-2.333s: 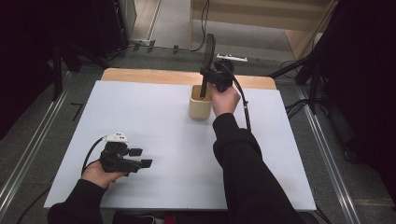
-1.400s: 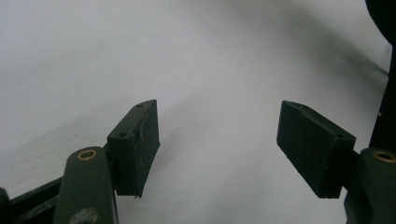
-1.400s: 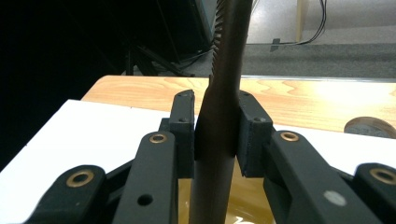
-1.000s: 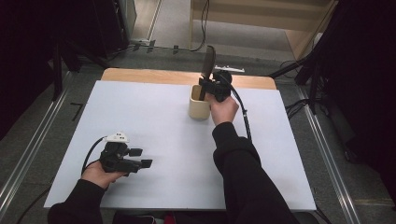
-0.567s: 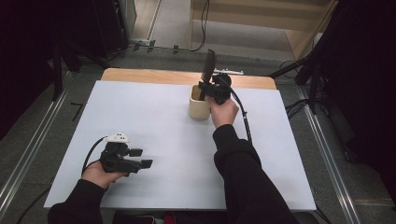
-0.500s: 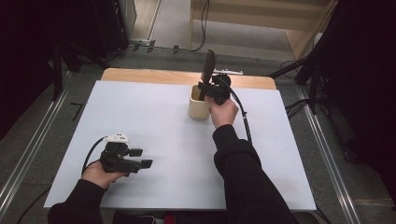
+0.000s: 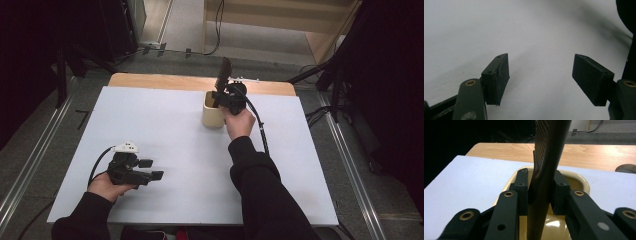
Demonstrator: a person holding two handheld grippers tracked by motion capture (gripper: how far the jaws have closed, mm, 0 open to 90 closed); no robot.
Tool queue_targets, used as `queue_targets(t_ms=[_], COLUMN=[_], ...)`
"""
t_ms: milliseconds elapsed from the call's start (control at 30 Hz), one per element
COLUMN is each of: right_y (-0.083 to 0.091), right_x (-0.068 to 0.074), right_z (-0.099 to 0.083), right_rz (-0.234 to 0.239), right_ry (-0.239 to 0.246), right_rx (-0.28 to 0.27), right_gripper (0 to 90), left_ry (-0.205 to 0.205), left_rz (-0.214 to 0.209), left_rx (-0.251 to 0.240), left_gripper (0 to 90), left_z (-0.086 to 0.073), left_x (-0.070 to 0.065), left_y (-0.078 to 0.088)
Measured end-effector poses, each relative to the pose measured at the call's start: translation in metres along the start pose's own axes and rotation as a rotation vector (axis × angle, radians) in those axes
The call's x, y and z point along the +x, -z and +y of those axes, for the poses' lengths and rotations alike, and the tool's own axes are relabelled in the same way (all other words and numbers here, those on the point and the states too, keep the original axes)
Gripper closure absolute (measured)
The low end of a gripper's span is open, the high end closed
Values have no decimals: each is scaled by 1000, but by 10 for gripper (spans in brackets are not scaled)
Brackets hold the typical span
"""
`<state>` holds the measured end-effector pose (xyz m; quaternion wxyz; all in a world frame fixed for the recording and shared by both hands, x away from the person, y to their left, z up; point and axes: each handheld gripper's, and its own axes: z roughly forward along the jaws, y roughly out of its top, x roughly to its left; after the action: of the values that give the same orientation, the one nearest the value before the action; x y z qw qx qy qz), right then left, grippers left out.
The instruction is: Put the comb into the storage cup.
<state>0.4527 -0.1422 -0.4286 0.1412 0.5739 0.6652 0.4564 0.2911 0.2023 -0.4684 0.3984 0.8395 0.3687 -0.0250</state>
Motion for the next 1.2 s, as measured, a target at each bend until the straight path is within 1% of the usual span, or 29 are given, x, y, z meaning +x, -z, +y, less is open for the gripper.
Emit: queue_targets(t_ms=[33, 67, 100, 133, 167, 267, 367, 467, 733, 867, 967, 1000, 1067, 1200], right_y=[2, 4, 7, 10, 12, 17, 22, 27, 38, 43, 48, 50, 52, 57], right_x=[0, -1, -3, -5, -6, -12, -17, -20, -23, -23, -23, -22, -21, -21], right_z=[1, 2, 3, 4, 5, 5, 2, 0, -10, -13, -16, -17, -19, -24], right_rz=[5, 17, 33, 32, 25, 42, 42, 57, 89, 122, 149, 159, 160, 205], right_ry=[1, 11, 34, 52, 50, 18, 11, 12, 32, 26, 32, 34, 41, 46], right_rx=[-8, -23, -40, -45, -36, -9, 5, 4, 41, 44, 42, 48, 55, 71], right_gripper=[503, 397, 324, 291, 272, 261, 261, 263, 267, 269, 267, 267, 268, 268], left_ry=[-1, -1, 0, 0, 0, -2, 0, 2, 3, 3, 3, 3, 5, 5], left_rz=[0, 0, 0, 1, 1, 0, 0, 3, 2, 0, 2, 2, 3, 5], left_rx=[0, -2, -2, -2, -2, -2, -3, -2, -1, -3, -3, -3, -3, -4], left_gripper=[303, 304, 304, 303, 303, 303, 303, 304, 303, 303, 304, 303, 303, 303], left_z=[0, 0, 0, 0, 0, 0, 0, 0, 0, 0, 0, 0, 0, 0], left_x=[0, 0, 0, 1, 0, 0, 0, 0, 1, 1, 1, 2, 2, 2], left_y=[0, 0, 0, 0, 0, 0, 0, 0, 0, 0, 0, 0, 0, 0])
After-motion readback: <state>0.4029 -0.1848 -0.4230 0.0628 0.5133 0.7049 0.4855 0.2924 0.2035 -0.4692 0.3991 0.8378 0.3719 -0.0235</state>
